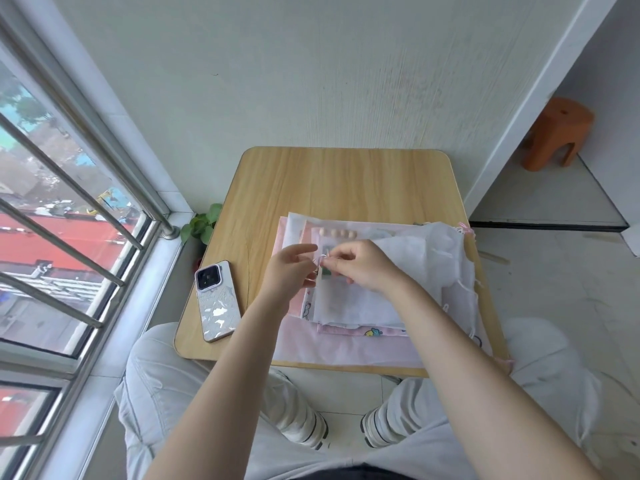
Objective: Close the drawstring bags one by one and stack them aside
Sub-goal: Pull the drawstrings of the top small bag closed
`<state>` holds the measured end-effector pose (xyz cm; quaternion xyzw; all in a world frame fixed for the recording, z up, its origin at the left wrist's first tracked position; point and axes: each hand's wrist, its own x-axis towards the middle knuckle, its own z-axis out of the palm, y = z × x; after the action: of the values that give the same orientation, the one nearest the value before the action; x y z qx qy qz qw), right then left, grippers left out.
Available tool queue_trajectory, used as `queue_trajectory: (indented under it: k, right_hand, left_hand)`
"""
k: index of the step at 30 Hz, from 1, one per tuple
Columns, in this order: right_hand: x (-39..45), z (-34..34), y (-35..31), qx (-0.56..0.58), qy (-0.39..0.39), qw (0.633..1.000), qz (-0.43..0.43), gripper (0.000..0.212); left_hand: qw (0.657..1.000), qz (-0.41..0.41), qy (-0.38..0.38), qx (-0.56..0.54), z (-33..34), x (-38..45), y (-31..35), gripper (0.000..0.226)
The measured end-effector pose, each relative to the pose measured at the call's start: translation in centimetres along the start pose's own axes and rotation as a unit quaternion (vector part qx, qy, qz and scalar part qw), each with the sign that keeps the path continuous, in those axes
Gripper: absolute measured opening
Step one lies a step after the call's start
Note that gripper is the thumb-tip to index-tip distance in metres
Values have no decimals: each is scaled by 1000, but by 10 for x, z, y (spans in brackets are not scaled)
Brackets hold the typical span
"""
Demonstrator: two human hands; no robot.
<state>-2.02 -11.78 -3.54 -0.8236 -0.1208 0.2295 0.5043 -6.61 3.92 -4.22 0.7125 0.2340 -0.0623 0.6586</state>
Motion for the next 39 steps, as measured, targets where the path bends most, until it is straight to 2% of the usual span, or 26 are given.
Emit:
queue_trajectory:
  k: [2,5,8,11,14,16,19,26,28,30,33,34,36,39]
  right_hand:
    - [-2,5,7,70,6,997,31,18]
    - [-3,9,9,175,33,982,60,11]
    - [-2,9,9,293,39,954,54,7]
    - [-3,5,11,391,36,918,53,6]
    - [-3,3,12,430,31,900,61,4]
    - [-3,3,11,435,30,898,62,6]
    - [-2,4,11,431,24,900,56,6]
    - [-2,-1,11,363,45,929,52,9]
    - [-2,-4,11,280,78,955,65,5]
    - [-1,-7,10,186,104,974,73,3]
    - [-3,-8,7,84,87,991,62,5]
    - [-5,-8,5,49,69,995,59,4]
    - [-7,-7,2,-35,29,998,52,16]
    - [-8,-7,-3,-159,-9,986,41,11]
  left_hand:
    - [1000,18,14,-1,-2,-3,-5,35]
    - [998,46,-27,-32,2,-7,-2,37]
    - [996,56,-51,-55,9,-8,-1,45]
    - [996,85,4,-34,14,-8,-2,45]
    - [992,118,51,-3,17,-10,1,30]
    - [993,111,35,19,19,-10,4,19]
    - [996,70,-4,49,20,-8,7,17]
    - [992,58,-39,101,25,-5,8,12]
    - [997,47,-55,39,23,-2,7,13]
    - [993,14,-81,-84,21,0,6,11]
    - [980,-14,-99,-170,19,4,6,10]
    - [980,-19,-97,-174,20,6,5,11]
    - [985,-23,-76,-150,23,7,4,15]
    - [999,-3,-36,-39,23,6,3,21]
